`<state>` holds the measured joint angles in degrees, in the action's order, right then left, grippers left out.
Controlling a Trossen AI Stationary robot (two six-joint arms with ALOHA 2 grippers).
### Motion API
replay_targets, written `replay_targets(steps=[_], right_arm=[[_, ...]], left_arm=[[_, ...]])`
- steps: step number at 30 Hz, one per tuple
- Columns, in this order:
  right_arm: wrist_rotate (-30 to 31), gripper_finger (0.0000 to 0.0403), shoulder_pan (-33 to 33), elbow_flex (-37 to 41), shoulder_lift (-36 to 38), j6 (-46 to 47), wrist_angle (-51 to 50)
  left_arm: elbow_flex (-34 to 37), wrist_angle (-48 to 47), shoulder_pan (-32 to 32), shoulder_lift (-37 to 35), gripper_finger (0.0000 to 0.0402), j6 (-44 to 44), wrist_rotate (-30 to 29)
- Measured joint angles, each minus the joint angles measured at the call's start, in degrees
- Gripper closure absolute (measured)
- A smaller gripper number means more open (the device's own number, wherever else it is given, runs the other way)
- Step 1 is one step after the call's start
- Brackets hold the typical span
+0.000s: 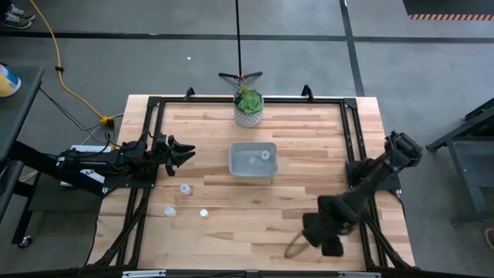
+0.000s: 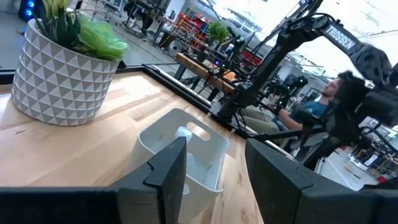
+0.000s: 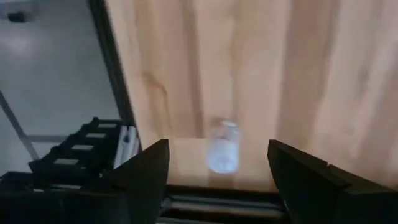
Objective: Pick and place pill bottles into a basket
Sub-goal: Put the bottom transparent pill bottle into the gray bin
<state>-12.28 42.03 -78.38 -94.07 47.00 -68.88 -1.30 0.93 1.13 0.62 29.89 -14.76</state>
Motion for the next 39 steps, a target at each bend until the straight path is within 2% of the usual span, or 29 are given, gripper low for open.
replay_targets(steps=[6,15,24,39], right_arm=[[2.6,0.0139,8.5,7.7,1.6,7.1,4.6],[4.8,0.0139,13.4,14.3,1.6,10.8,9.1],[5.7,0.0139,14.0,19.3,1.6,14.5,12.9],[8.1,0.0148,14.0,20.3,1.5,14.3,14.4]], left_arm=[[0.0,0.0,0.0,0.0,0.0202,0.0,0.0],[0.0,0.0,0.0,0.0,0.0202,0.0,0.0],[0.0,0.0,0.0,0.0,0.0202,0.0,-0.2],[0.0,0.0,0.0,0.0,0.0202,0.0,-0.9]])
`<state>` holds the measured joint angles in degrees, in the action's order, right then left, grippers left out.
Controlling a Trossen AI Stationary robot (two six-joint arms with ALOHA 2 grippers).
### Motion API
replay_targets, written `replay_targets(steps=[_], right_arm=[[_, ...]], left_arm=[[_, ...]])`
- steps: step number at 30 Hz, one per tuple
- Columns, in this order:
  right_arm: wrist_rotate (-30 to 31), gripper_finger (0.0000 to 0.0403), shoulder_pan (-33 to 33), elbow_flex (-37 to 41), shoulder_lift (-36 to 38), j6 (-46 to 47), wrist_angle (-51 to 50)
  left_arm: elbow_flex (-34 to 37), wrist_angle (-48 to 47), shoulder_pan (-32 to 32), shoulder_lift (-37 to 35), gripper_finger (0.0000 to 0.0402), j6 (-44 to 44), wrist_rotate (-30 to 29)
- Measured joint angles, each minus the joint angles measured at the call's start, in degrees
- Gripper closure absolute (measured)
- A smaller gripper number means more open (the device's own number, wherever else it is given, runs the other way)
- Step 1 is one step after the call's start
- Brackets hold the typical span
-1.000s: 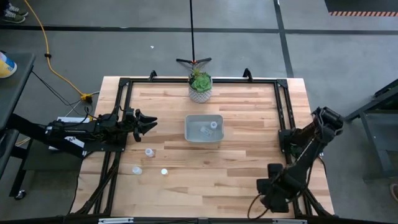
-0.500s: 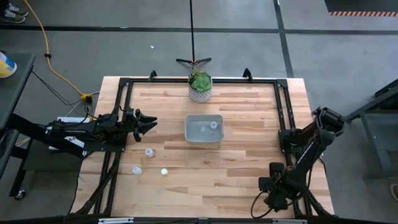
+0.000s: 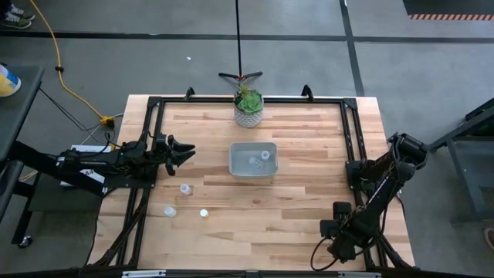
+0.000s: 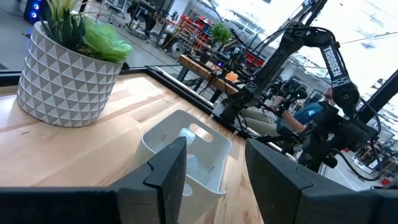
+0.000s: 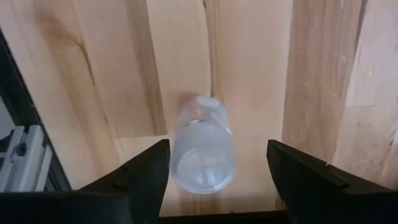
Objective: Pick and place pill bottles into a basket
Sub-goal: Put the bottom transparent pill bottle into the gray bin
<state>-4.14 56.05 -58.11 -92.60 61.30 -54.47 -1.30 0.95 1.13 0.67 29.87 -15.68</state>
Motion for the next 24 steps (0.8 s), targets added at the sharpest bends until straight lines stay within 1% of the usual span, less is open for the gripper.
replay_targets(steps=[5,14,17,19,21,24], right_arm=[[-0.4,0.0179,0.0,0.0,0.0,0.0,0.6],[-0.9,0.0247,0.0,0.0,0.0,0.2,2.0],[-1.9,0.027,-1.3,0.0,0.0,0.3,2.9],[-1.8,0.0276,-3.1,-0.4,0.0,-0.5,3.9],[-0.2,0.0276,-5.6,-1.6,0.0,-3.3,4.0],[5.6,0.0265,-10.3,-4.3,0.0,-9.5,3.8]], left_arm=[[0.0,0.0,0.0,0.0,0.0202,0.0,0.0],[0.0,0.0,0.0,0.0,0.0202,0.0,0.0],[0.0,0.0,0.0,0.0,0.0202,0.0,-0.1],[0.0,0.0,0.0,0.0,0.0202,0.0,-0.1],[0.0,0.1,0.0,0.0,0.0202,0.0,-0.1],[0.0,0.1,0.0,0.0,0.0202,0.0,-0.1]])
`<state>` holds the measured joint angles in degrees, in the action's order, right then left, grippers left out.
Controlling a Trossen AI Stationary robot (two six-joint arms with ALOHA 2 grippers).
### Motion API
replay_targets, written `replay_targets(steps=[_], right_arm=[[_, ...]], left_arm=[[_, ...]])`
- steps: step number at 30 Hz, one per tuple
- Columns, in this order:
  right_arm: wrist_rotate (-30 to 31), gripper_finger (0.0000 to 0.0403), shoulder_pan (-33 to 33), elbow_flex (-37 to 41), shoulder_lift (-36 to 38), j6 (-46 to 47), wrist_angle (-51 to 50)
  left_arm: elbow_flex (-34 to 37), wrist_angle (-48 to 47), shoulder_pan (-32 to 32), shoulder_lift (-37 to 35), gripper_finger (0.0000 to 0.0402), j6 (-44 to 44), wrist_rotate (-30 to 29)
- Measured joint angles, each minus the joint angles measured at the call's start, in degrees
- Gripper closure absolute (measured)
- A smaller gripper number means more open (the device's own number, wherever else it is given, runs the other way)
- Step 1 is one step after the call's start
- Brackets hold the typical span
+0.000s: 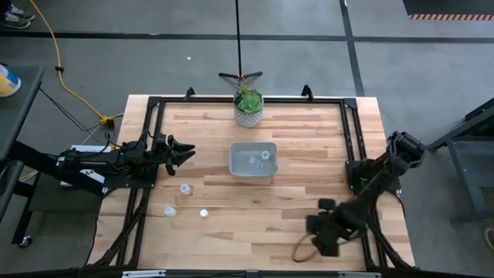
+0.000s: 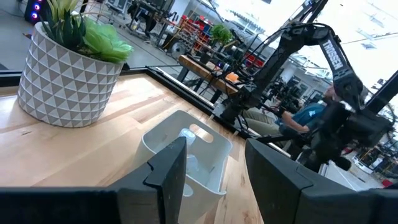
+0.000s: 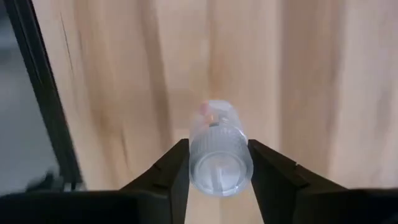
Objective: Pick and place pill bottles into a basket
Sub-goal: Put the bottom transparent pill bottle into the gray bin
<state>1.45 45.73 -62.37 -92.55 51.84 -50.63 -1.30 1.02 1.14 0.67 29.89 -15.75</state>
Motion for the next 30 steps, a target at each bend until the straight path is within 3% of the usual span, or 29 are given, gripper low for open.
replay_targets(steps=[5,9,15,22,30], right_arm=[[11.9,0.0258,-11.5,-4.8,0.0,-14.5,0.1],[14.8,0.0274,-23.1,-8.0,0.0,-27.0,4.9],[10.5,0.0272,-37.1,-13.7,-0.9,-36.5,12.9],[1.8,0.0272,-46.0,-23.1,-8.4,-41.4,-1.6],[-1.4,0.0268,-48.1,-30.8,-16.2,-46.6,-12.2]], left_arm=[[0.0,0.0,0.0,0.0,0.0202,0.0,0.0],[0.0,0.0,0.0,0.0,0.0202,0.0,0.0],[0.0,0.0,0.0,0.0,0.0202,0.0,0.0],[0.0,0.0,0.0,0.0,0.0202,0.0,0.0],[0.0,0.0,0.0,0.0,0.0202,0.0,0.0]])
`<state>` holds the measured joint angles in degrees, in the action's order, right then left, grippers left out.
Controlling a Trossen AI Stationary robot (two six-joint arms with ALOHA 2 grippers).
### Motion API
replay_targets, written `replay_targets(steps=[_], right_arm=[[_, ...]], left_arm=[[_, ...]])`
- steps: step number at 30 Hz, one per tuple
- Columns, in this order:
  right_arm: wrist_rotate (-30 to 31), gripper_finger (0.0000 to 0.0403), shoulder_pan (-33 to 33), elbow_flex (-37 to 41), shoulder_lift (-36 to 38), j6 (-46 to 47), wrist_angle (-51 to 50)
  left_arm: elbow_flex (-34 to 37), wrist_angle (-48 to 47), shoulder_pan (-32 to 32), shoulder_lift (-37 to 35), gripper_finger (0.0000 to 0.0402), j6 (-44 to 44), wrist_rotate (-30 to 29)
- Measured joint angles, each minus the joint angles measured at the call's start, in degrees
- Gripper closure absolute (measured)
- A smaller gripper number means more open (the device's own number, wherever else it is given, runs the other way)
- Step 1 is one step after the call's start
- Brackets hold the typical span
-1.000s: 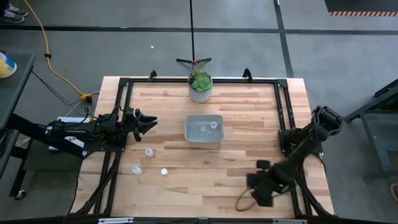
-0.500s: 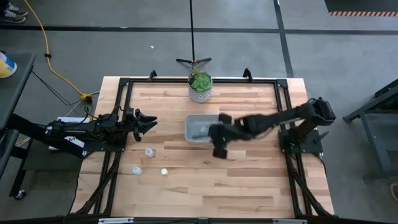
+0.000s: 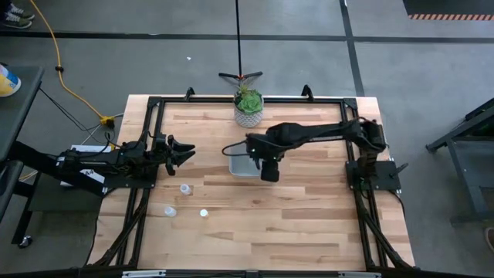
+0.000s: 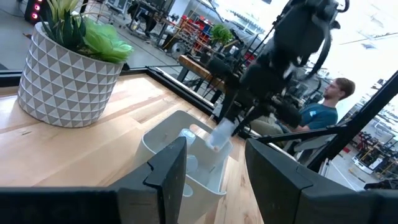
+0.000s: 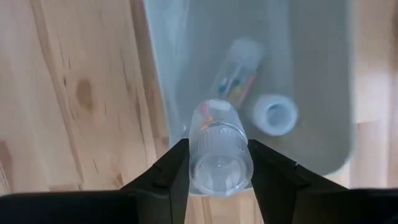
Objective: Pick and place pill bottles into a basket
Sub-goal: Put the bottom transparent pill bottle into the gray bin
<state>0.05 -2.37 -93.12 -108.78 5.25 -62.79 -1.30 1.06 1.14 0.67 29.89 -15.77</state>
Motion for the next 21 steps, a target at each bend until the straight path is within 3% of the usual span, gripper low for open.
replay_targets(steps=[11,21], right_arm=[[-0.5,0.0261,0.0,0.3,-4.6,-1.8,-1.8],[-0.9,0.0203,0.0,0.3,-4.6,-2.3,-2.6]], left_arm=[[0.0,0.0,0.0,0.0,0.0202,0.0,0.0],[0.0,0.0,0.0,0.0,0.0202,0.0,0.0]])
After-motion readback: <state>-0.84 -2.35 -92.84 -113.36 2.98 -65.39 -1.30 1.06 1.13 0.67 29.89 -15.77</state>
